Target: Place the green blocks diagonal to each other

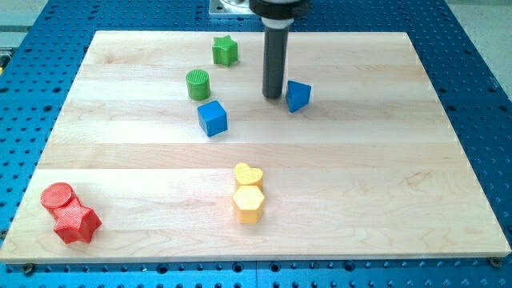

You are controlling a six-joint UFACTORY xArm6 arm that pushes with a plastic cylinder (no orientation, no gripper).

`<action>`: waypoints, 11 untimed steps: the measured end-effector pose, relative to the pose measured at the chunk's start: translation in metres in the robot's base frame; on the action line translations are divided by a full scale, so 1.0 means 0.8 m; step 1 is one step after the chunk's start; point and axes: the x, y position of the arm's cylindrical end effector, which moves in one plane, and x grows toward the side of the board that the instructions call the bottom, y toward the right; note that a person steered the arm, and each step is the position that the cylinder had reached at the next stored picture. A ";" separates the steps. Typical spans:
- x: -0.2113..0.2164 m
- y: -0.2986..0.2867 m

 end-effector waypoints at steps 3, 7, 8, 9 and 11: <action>-0.167 -0.040; -0.148 -0.098; -0.127 -0.118; -0.091 -0.064; -0.064 -0.043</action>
